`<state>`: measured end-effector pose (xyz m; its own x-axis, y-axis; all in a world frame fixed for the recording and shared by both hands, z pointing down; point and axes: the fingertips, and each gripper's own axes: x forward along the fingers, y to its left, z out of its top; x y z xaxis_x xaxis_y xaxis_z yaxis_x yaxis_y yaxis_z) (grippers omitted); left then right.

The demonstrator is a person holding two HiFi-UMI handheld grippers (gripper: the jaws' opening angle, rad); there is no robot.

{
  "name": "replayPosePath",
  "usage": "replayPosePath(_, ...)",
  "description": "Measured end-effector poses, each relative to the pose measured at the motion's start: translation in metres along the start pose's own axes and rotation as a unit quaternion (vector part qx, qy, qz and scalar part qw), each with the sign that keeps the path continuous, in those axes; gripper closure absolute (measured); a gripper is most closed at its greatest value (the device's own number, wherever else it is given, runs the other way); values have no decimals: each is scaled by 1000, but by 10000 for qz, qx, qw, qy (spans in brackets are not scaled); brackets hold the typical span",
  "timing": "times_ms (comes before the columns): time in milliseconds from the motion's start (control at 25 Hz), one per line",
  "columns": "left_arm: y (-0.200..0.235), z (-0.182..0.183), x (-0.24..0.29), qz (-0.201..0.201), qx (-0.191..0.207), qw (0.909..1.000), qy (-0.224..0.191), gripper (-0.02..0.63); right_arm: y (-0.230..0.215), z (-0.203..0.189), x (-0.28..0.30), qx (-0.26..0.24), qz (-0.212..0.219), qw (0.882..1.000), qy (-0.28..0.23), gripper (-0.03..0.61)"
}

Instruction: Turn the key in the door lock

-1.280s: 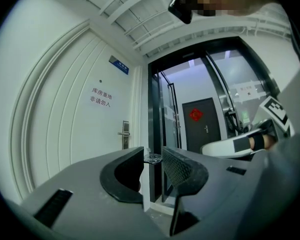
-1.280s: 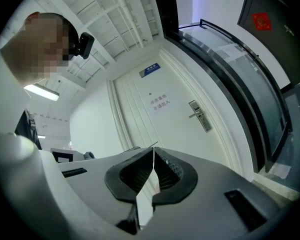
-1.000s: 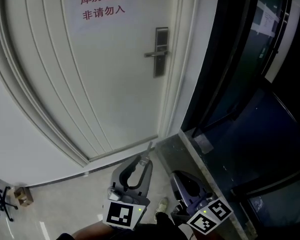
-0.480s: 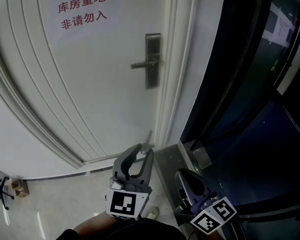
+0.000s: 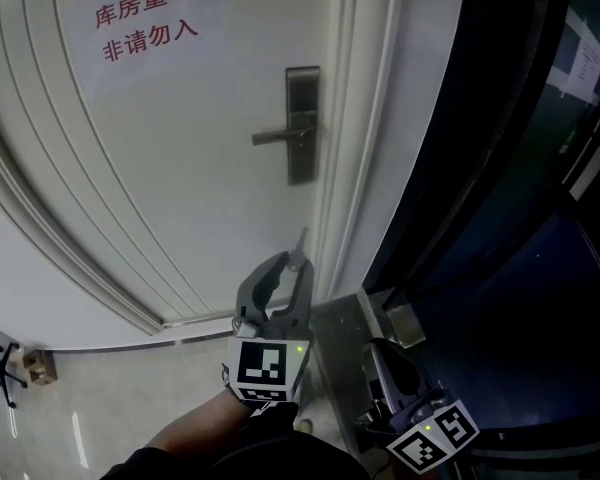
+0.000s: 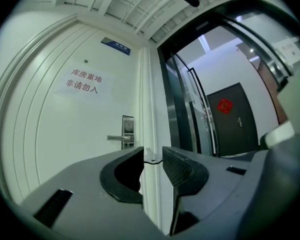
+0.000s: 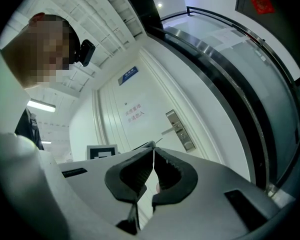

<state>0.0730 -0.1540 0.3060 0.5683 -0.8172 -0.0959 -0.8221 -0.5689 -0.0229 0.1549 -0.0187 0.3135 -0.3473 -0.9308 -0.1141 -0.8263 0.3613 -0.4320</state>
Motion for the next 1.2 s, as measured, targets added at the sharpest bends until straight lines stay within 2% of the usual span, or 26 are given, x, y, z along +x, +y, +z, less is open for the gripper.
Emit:
replayPosePath(680,71,-57,189,721,-86,9970,256,500,-98,11,120,42,-255,9994,218,563)
replayPosePath(880,87,-71,219,954,-161,9948,315,500,-119,8,142,107,-308,9990,309,563)
replayPosePath(1200,96,-78,238,1125,-139,9931,284,500,-134,8,156,129,-346,9985,399,563)
